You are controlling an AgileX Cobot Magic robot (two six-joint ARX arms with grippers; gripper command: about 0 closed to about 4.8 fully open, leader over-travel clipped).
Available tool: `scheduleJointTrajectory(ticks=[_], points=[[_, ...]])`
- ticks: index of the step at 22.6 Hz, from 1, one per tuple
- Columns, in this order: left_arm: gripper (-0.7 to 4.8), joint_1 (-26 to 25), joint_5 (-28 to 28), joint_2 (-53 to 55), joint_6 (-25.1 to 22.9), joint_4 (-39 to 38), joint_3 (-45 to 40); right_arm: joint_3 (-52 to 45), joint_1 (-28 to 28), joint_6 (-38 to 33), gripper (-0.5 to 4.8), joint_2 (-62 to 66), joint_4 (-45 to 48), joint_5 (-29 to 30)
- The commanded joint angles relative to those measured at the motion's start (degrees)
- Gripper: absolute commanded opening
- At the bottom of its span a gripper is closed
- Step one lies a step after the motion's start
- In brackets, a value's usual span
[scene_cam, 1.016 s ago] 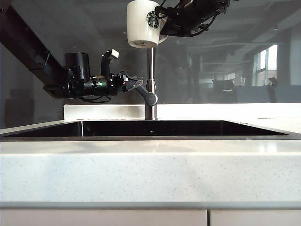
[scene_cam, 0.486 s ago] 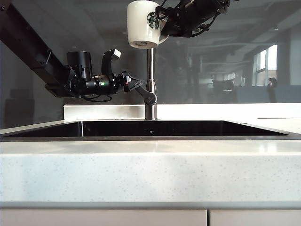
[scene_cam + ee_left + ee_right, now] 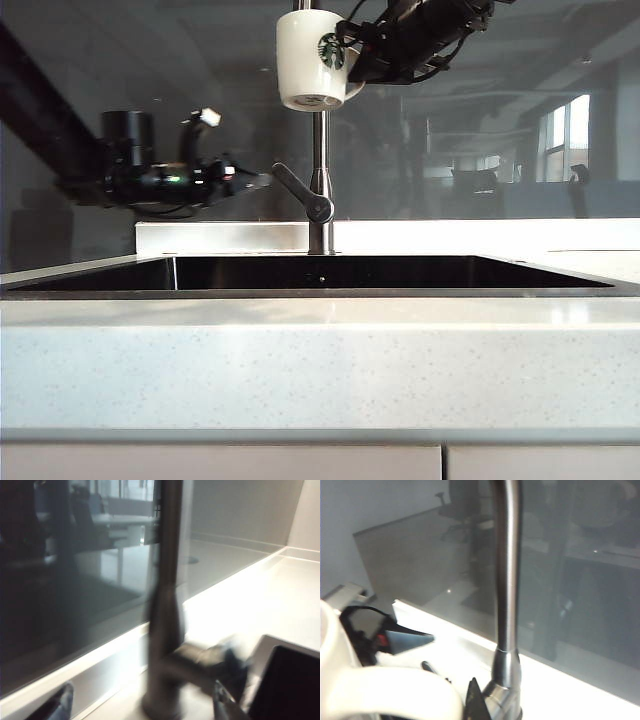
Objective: Pick up the mug next to the sink, go to the faucet to get some water, pour the water into the sink, and finally put the mug back to its place.
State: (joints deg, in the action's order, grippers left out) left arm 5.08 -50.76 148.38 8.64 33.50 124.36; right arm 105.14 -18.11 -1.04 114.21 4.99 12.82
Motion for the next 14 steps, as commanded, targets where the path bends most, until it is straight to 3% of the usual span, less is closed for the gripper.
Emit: scheduleJointTrajectory(ticks=[1,4,5,9,10,11,12,14], points=[[3.54,-1.4,-7.6,-0.3,6.8,4.4,0.0,0.9,0.7,-1.5,-0.03,-1.3,4.9,0.0],[3.54,-2.3,-12.7,-0.3,13.7,10.7,0.0,0.9,1.3,-1.5,-0.03,-1.3,4.2,0.0],[3.54,-2.7,-15.9,-0.3,19.3,16.5,0.0,0.9,1.3,-1.5,-0.03,-1.3,3.7,0.0],[3.34,-2.9,-21.0,-0.4,30.0,27.7,0.0,0.9,1.4,-0.2,-0.03,-1.3,1.7,0.0],[3.01,-3.0,-21.7,-0.4,32.8,30.3,0.0,0.9,1.4,-0.1,-0.03,-1.3,1.2,0.0],[2.30,-3.3,-22.2,-0.4,34.4,32.3,0.0,0.9,1.4,-0.1,-0.03,-1.3,0.7,0.0],[-0.23,-3.8,-22.7,-0.4,36.9,36.5,0.0,0.9,1.5,0.4,-0.03,-1.3,-0.2,0.0],[-0.03,-4.7,-21.0,-0.4,40.8,39.7,0.0,0.9,1.9,1.2,-0.03,-1.3,-1.0,-0.1]])
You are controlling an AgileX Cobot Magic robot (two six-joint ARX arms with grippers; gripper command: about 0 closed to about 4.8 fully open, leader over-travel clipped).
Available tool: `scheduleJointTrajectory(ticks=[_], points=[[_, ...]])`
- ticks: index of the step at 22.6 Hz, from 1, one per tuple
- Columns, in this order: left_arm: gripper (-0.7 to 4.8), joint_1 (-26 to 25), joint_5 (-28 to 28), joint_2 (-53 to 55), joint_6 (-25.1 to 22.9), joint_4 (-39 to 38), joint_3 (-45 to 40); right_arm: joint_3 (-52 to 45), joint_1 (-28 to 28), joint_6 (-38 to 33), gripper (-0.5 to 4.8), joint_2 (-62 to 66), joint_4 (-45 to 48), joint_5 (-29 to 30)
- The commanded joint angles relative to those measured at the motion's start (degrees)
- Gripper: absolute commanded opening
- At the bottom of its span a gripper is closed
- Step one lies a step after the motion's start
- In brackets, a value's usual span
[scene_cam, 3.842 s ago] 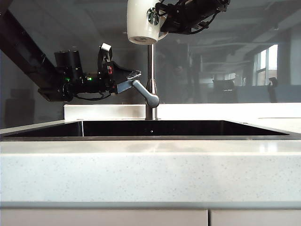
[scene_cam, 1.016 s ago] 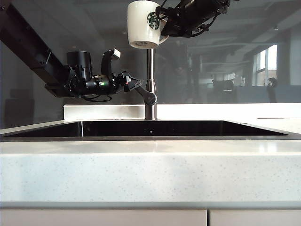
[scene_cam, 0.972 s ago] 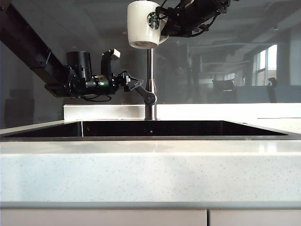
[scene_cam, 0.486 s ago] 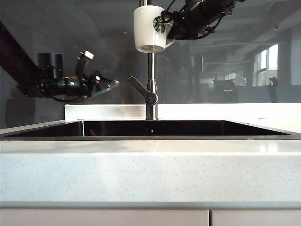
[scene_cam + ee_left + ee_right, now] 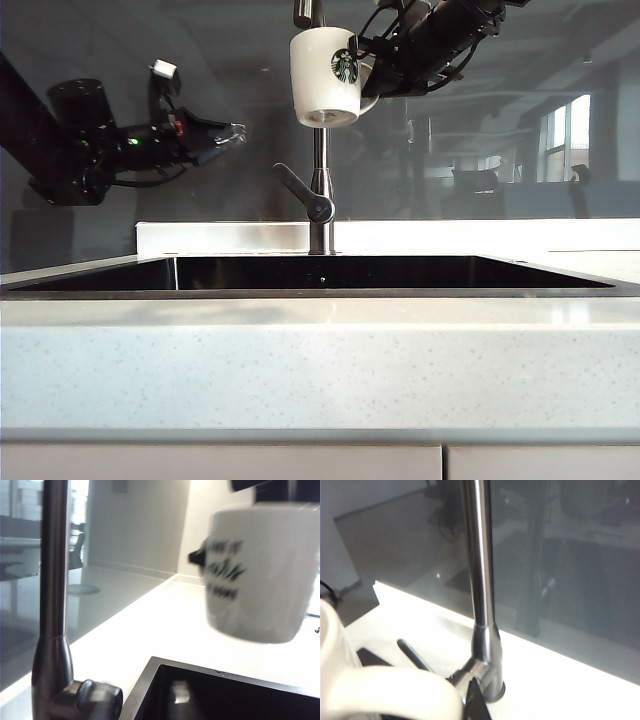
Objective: Pick up the mug next to the sink, go to the faucet to get some water, pour the water into the sink, and finally put the mug back to its place.
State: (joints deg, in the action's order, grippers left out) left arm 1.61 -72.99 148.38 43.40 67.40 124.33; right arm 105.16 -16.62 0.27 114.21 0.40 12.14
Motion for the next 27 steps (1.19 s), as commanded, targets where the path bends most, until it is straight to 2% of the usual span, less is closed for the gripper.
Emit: scheduleJointTrajectory(ticks=[1,2,4,5,7,12,15,17,21,24,27], points=[[-0.05,-1.3,1.4,-0.4,8.3,8.1,0.0,0.9,0.5,-0.1,-0.03,-1.3,3.2,0.6],[-0.04,-2.4,1.0,-0.4,13.4,12.8,0.0,0.9,0.6,0.0,-0.03,-1.4,2.3,0.7],[-0.03,-3.3,-1.3,-0.5,19.6,16.2,0.0,0.9,1.1,0.1,-0.03,-1.6,0.9,0.7],[-0.02,-3.5,-3.1,-0.7,21.0,16.2,0.0,0.9,1.3,0.5,-0.03,-1.6,0.6,0.7],[-0.01,-3.7,-4.4,-1.3,21.9,16.2,0.0,0.9,1.6,2.4,-0.03,-1.9,-0.2,0.6],[-0.01,-3.7,-5.9,-6.3,21.9,16.2,0.0,0.8,2.1,13.4,-0.03,-4.6,-7.6,-3.7],[-0.01,-3.7,-10.5,-8.5,24.7,16.2,0.0,0.8,2.1,16.0,-0.03,-5.6,-8.9,-3.7],[-0.01,-3.7,-10.7,-9.4,25.9,16.1,0.0,0.8,1.8,19.6,-0.03,-6.2,-11.1,-5.1],[-0.02,-4.4,-10.6,-9.9,27.6,16.1,0.0,0.8,0.0,29.2,-0.03,-6.6,-16.0,-11.8],[-0.02,-4.3,-10.6,-10.3,29.6,16.1,0.0,0.8,-2.4,36.4,-0.03,-6.6,-17.4,-20.4],[-0.02,-4.3,-10.6,-10.7,30.2,16.1,0.0,0.8,-4.3,41.9,-0.03,-6.6,-17.3,-24.5]])
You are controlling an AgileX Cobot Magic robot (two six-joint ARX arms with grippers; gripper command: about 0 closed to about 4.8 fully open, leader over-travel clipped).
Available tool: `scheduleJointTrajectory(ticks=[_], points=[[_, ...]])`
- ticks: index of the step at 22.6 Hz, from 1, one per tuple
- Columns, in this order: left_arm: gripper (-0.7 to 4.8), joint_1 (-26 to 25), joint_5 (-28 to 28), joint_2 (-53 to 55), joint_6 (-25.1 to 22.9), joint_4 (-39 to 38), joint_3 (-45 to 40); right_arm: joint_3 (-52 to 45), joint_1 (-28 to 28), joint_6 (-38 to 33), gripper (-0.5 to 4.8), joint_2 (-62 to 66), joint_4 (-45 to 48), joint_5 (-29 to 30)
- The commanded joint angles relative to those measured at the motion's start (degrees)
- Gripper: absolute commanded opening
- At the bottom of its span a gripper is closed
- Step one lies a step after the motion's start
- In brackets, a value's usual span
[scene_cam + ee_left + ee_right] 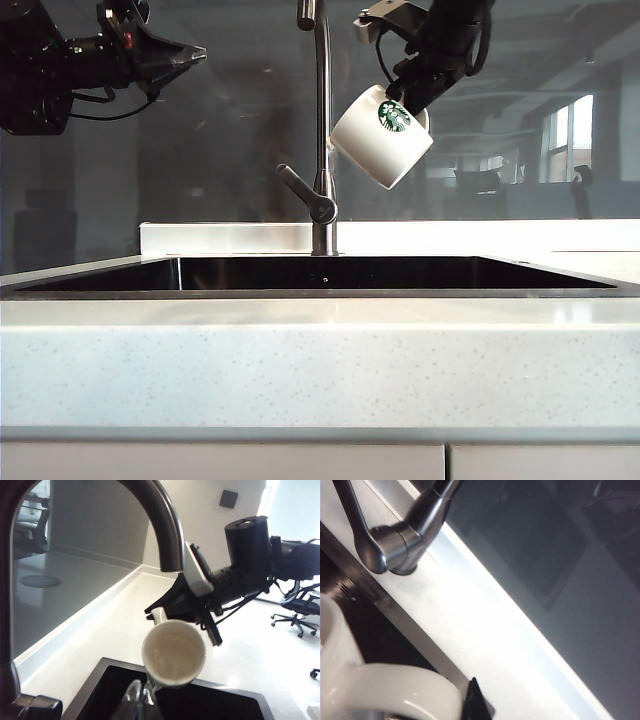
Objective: Pick up the mug next to the sink, go to the faucet to get some water, pour the water into the sink, and finally put the mug back to its place.
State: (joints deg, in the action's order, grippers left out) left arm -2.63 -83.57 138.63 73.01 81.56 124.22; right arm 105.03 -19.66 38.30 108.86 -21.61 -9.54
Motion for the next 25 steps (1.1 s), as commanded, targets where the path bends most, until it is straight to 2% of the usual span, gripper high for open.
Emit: scheduleJointTrajectory(ticks=[1,9,13,17,21,25], points=[[-0.02,-0.1,0.0,-1.2,0.9,2.0,0.1,1.0,-2.3,7.1,-0.03,-1.3,4.7,-5.9],[-0.02,-0.1,0.0,-2.3,1.0,2.0,0.1,0.9,-4.7,17.3,-0.03,-1.3,4.6,-14.1],[-0.02,-0.1,0.0,-2.3,1.1,2.0,0.1,1.0,-5.4,25.4,-0.03,-1.4,3.8,-19.2],[-0.03,-0.1,0.2,-2.3,1.1,1.9,0.1,1.0,-5.4,28.2,-0.03,-2.7,1.5,-19.5],[-0.03,-0.1,0.2,-2.3,1.1,2.0,0.1,0.9,-5.4,32.2,-0.03,-3.9,2.1,-16.0],[-0.03,-0.1,0.2,-2.3,1.2,1.9,0.1,0.9,-5.9,36.0,-0.03,-4.9,2.3,-16.0]])
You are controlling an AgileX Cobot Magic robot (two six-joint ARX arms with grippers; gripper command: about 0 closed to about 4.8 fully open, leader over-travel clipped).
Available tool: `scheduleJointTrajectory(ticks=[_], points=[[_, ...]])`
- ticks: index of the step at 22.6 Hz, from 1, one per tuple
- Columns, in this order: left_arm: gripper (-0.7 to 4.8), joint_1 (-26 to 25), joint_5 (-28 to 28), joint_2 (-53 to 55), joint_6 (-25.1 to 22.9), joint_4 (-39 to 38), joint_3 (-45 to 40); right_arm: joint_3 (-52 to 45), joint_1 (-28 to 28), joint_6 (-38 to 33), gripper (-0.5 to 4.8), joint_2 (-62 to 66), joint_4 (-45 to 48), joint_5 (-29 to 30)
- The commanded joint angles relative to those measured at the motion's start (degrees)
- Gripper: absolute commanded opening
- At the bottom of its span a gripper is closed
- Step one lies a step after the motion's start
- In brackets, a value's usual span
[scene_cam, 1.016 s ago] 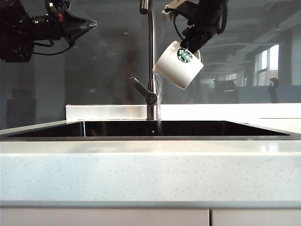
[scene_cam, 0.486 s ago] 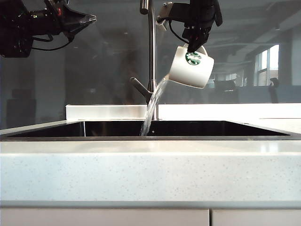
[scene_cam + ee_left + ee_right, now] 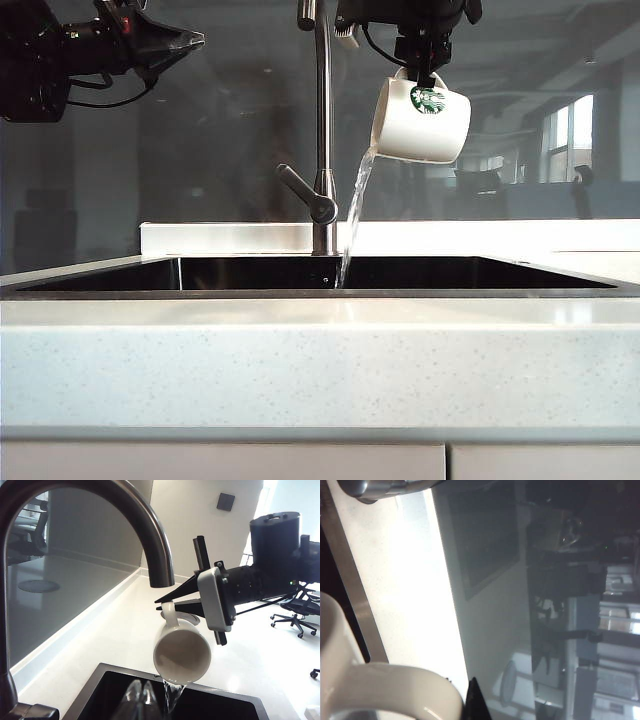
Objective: Pick up the mug next to the sink, go to the faucet to get some water, pour the water into the sink, and finally put the mug back to its place.
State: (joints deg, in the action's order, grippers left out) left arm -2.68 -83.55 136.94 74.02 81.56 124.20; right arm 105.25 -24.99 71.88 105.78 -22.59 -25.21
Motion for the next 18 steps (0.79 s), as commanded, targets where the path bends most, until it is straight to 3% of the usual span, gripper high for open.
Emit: scheduleJointTrajectory(ticks=[1,5,8,18], points=[[-0.03,-0.1,0.2,-0.6,0.2,1.9,0.1,0.7,-0.8,2.8,-0.03,-2.0,3.5,-0.4],[-0.03,-0.1,0.1,-0.6,0.4,1.9,0.1,0.7,-1.3,6.2,-0.03,-2.6,6.2,-0.9],[-0.03,-0.1,0.1,-0.6,0.4,1.9,0.1,0.7,-1.9,13.8,-0.03,-3.1,6.6,-0.6],[-0.03,-0.1,0.2,-0.6,1.3,1.9,0.1,0.7,-2.1,18.7,-0.03,-5.4,8.0,0.3]])
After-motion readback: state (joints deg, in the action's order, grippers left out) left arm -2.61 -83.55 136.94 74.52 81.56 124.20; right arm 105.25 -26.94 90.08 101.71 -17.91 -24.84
